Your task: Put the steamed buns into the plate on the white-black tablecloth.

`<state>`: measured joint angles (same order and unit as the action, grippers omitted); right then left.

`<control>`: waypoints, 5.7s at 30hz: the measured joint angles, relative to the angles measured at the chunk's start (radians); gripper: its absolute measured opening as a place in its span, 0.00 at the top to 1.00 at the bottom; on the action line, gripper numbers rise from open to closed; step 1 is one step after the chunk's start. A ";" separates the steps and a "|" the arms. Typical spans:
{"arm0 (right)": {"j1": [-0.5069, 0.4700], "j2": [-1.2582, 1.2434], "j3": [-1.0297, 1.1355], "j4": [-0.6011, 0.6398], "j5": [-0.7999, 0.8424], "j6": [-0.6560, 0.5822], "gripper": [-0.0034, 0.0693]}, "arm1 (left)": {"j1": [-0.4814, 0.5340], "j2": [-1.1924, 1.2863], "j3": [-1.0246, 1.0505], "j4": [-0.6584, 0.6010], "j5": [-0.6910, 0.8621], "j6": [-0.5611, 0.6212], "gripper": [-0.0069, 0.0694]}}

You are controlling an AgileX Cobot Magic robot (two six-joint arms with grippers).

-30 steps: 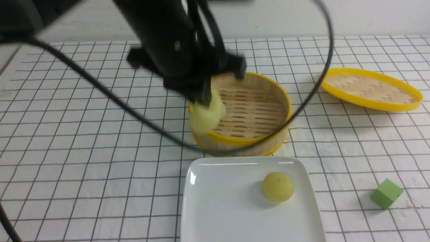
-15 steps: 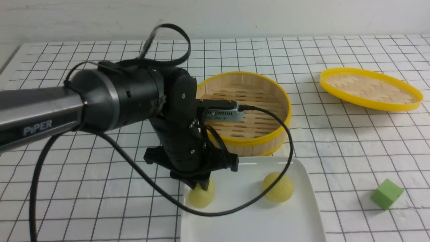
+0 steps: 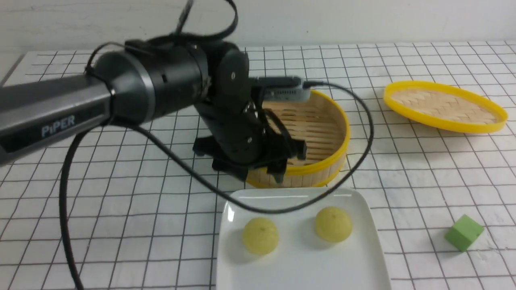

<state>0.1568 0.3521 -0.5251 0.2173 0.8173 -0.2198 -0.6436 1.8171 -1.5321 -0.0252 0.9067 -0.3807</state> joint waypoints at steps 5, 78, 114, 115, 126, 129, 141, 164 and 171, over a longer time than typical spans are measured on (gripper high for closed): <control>0.000 0.000 0.000 0.002 0.000 0.001 0.83 | 0.013 0.076 -0.249 0.099 0.086 -0.091 0.37; 0.000 -0.030 -0.201 -0.027 0.360 0.121 0.91 | -0.159 0.066 0.183 -0.165 -0.111 0.122 0.41; 0.000 -0.373 0.252 -0.008 -0.339 0.236 0.96 | -0.159 -0.104 0.085 0.045 -0.035 0.144 0.91; 0.000 -0.373 0.252 -0.008 -0.335 0.236 0.96 | -0.159 -0.105 0.085 0.045 -0.035 0.145 0.91; 0.000 -0.373 0.253 -0.008 -0.331 0.236 0.95 | -0.159 -0.105 0.085 0.046 -0.039 0.145 0.90; 0.000 -0.373 0.260 -0.009 -0.331 0.236 0.95 | -0.159 -0.105 0.085 0.046 -0.039 0.145 0.89; -0.065 -0.373 0.450 -0.180 -0.338 0.237 0.94 | -0.159 -0.118 0.085 0.077 -0.034 0.106 0.89; -0.179 -0.371 0.540 -0.204 -0.402 0.237 0.91 | -0.159 -0.711 0.283 0.216 0.318 0.065 0.89; -0.179 -0.371 0.540 -0.204 -0.402 0.237 0.91 | -0.159 -0.954 0.749 0.121 -0.053 -0.159 0.89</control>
<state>-0.0223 -0.0191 0.0146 0.0132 0.4158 0.0169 -0.8030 0.8631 -0.7828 0.0962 0.8534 -0.5399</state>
